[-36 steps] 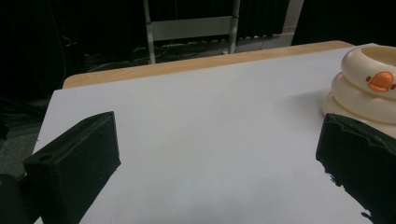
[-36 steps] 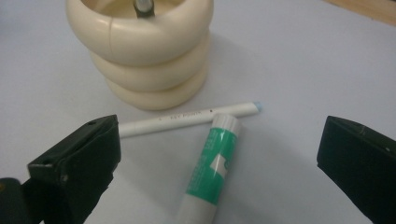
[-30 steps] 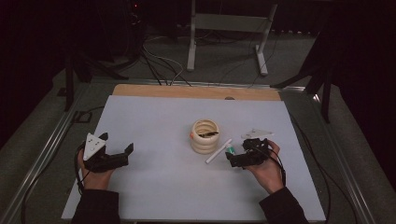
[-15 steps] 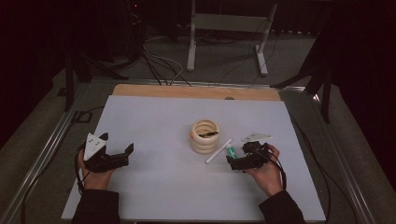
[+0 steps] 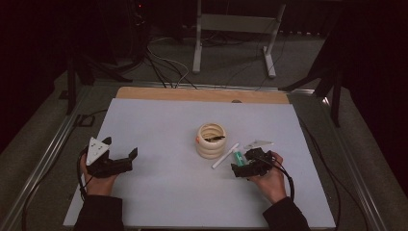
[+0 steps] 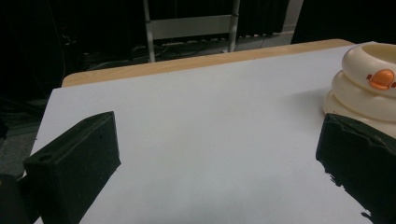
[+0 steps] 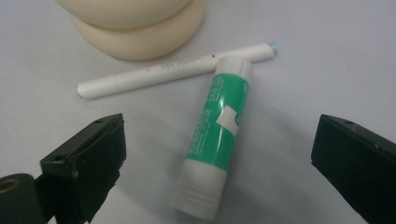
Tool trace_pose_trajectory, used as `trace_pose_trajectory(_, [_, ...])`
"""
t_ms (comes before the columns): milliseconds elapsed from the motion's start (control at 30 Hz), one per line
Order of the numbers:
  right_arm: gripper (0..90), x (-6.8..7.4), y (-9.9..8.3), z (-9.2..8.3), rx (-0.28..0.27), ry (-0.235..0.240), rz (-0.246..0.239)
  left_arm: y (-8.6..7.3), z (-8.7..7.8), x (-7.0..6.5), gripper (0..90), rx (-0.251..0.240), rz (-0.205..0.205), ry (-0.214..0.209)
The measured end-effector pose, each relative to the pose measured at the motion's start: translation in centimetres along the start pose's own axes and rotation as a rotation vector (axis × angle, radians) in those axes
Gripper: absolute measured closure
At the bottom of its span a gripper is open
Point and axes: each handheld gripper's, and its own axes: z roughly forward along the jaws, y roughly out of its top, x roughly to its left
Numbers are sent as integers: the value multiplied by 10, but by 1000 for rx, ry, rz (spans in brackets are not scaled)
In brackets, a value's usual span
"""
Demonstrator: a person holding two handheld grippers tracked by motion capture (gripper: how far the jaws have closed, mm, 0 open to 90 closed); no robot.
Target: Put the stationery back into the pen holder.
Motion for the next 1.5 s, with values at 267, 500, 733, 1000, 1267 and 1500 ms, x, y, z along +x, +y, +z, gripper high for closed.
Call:
trace_pose_trajectory(267, [153, 1, -1, 9, 46, -24, 11, 0, 0, 0, 0, -2, 0, 1])
trace_pose_trajectory(500, [282, 1, -3, 15, 83, -22, 31, 0, 0, 1, 0, -2, 1, 2])
trace_pose_trajectory(733, [541, -2, -11, 13, 90, -36, 71, 0, 0, 0, 0, -1, -1, 3])
trace_pose_trajectory(1000, [653, -5, -17, 6, 95, -36, 50, 0, 0, 0, 0, -2, 1, 4])
trace_pose_trajectory(1267, [654, -7, -21, 4, 81, -25, 49, 0, 0, 0, 0, -2, 0, 3])
trace_pose_trajectory(1500, [655, -9, -23, 3, 72, -15, 62, 0, 0, 0, 0, -2, 0, 2])
